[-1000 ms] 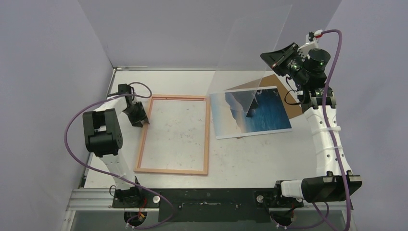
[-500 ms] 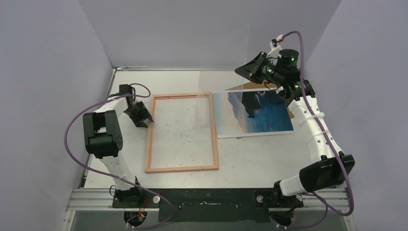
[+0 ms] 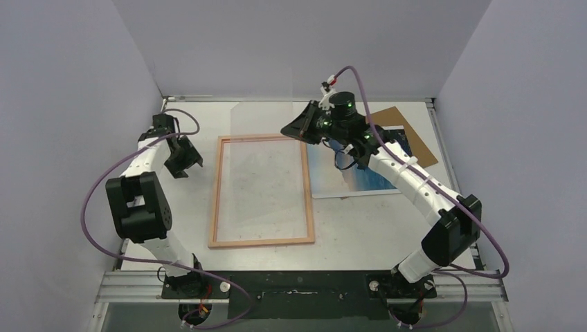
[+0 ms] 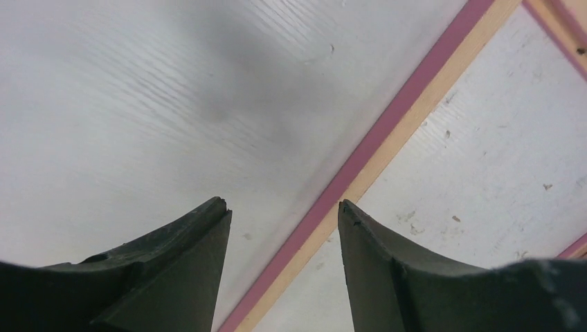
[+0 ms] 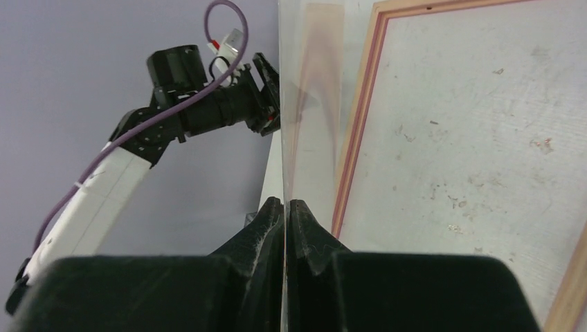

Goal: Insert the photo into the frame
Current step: Place the photo frame item in the photo frame.

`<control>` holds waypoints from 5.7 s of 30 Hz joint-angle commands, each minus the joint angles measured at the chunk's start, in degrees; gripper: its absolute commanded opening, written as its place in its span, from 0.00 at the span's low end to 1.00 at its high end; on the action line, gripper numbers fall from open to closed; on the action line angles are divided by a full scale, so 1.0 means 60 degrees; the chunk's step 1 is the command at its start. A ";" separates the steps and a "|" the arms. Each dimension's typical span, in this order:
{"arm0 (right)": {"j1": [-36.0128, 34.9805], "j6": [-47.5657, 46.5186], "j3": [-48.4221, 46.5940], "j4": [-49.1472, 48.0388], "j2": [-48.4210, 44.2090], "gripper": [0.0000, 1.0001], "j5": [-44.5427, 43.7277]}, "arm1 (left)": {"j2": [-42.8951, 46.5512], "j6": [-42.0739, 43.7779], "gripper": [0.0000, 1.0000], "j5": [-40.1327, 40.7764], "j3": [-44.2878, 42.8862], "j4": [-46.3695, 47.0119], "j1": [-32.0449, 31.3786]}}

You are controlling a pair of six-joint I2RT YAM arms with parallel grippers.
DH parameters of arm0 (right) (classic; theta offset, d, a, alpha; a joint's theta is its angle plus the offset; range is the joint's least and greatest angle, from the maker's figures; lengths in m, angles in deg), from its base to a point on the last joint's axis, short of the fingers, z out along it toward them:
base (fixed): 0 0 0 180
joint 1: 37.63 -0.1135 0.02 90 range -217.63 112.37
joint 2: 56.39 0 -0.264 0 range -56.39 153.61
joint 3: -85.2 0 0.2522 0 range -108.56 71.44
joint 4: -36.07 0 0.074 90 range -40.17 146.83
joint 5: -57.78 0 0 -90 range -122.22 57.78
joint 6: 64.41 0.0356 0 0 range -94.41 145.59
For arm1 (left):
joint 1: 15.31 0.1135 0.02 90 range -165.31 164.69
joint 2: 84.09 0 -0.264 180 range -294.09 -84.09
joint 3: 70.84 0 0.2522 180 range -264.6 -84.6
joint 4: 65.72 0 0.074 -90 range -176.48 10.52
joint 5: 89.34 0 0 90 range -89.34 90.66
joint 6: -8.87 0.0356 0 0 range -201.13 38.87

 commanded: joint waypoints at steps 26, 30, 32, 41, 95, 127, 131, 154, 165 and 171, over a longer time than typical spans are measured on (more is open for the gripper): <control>-0.1877 0.1666 0.0113 -0.1780 0.2006 0.00 -0.1524 | 0.1434 -0.0153 0.57 0.0690 0.1184 0.0932 0.0619; -0.1876 0.1316 0.0241 -0.1864 0.1883 0.00 -0.1501 | 0.1280 -0.0132 0.57 0.0185 0.1180 0.0940 0.0619; -0.1862 0.1188 0.0318 -0.1839 0.1863 0.00 -0.1562 | 0.1239 -0.0133 0.57 0.0077 0.1189 0.0950 0.0619; -0.1505 0.0299 0.1244 -0.2435 0.1478 0.00 -0.1767 | 0.0748 0.0251 0.57 -0.1327 0.1327 0.1223 0.0619; 0.0265 0.0766 0.4147 -0.6143 0.2361 0.00 0.1128 | -0.1319 0.0415 0.37 -0.3760 0.0845 0.1579 0.0599; 0.0447 0.1314 0.4435 -0.6650 0.2169 0.00 0.1322 | -0.1461 0.0418 0.27 -0.3839 0.0871 0.1619 0.0600; 0.0425 0.1992 0.4655 -0.7577 0.2343 0.03 0.1539 | -0.1455 0.0431 0.19 -0.3851 0.0887 0.1625 0.0600; 0.0075 0.2722 0.4591 -0.8585 0.2898 0.12 0.2343 | -0.1574 0.0441 0.09 -0.3909 0.0812 0.1598 0.0604; -0.0052 0.3631 0.4598 -1.0063 0.3033 0.09 0.2467 | -0.1562 0.0458 0.06 -0.3900 0.0813 0.1559 0.0604; -0.0147 0.3541 0.4665 -0.9750 0.3111 0.09 0.2284 | -0.1541 0.0461 0.06 -0.3911 0.0817 0.1550 0.0604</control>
